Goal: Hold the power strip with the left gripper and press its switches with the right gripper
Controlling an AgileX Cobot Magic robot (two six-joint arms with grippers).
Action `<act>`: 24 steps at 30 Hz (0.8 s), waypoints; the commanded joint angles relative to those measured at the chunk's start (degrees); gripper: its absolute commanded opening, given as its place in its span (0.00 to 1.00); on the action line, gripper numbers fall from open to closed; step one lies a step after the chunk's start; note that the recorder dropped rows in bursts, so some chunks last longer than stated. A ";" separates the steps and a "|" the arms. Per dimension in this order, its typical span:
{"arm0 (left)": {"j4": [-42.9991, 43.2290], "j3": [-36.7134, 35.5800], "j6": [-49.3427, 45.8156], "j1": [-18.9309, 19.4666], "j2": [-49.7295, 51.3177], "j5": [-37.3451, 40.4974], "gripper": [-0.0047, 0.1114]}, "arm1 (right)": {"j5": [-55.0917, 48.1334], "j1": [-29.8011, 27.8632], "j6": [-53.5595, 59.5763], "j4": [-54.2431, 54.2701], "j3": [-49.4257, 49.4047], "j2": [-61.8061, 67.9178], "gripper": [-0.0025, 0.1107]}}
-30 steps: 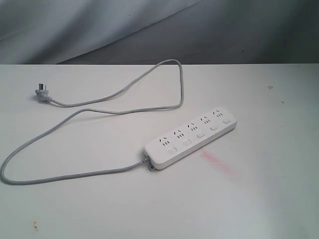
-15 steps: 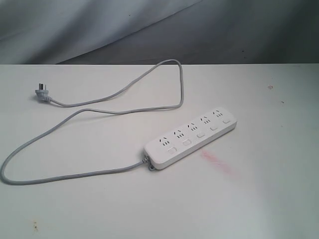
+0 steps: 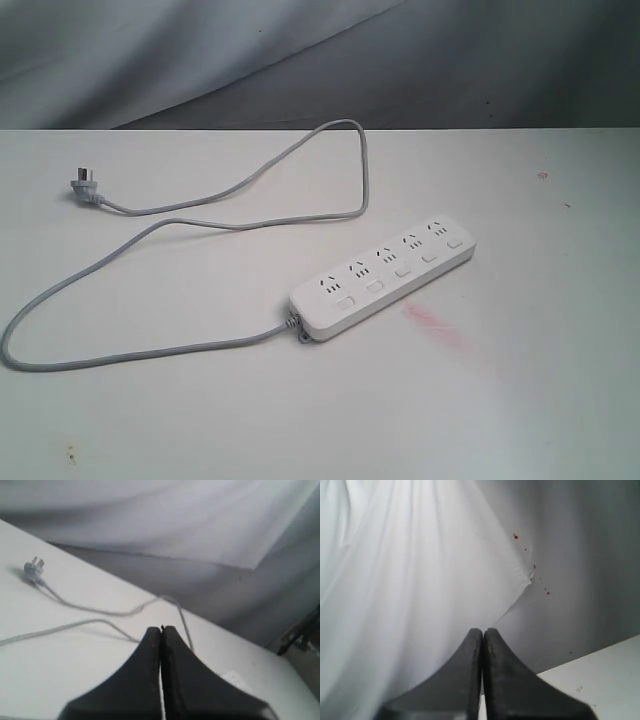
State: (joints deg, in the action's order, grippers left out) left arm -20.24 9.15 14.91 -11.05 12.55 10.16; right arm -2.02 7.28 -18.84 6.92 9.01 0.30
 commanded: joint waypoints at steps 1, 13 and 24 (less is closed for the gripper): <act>-3.52 14.71 -16.29 0.10 15.43 13.88 0.04 | -6.66 -0.34 0.76 -1.95 8.46 7.85 0.02; -20.29 41.18 -35.54 0.10 51.19 24.12 0.04 | -18.97 11.41 17.20 0.13 27.46 35.26 0.02; -29.85 50.22 -56.89 0.10 74.41 38.08 0.04 | -28.66 16.79 24.84 1.69 41.15 60.11 0.02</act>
State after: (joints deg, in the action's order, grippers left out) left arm -47.40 57.76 -36.04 -11.05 83.11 46.79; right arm -28.96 23.91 5.32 7.81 46.90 55.07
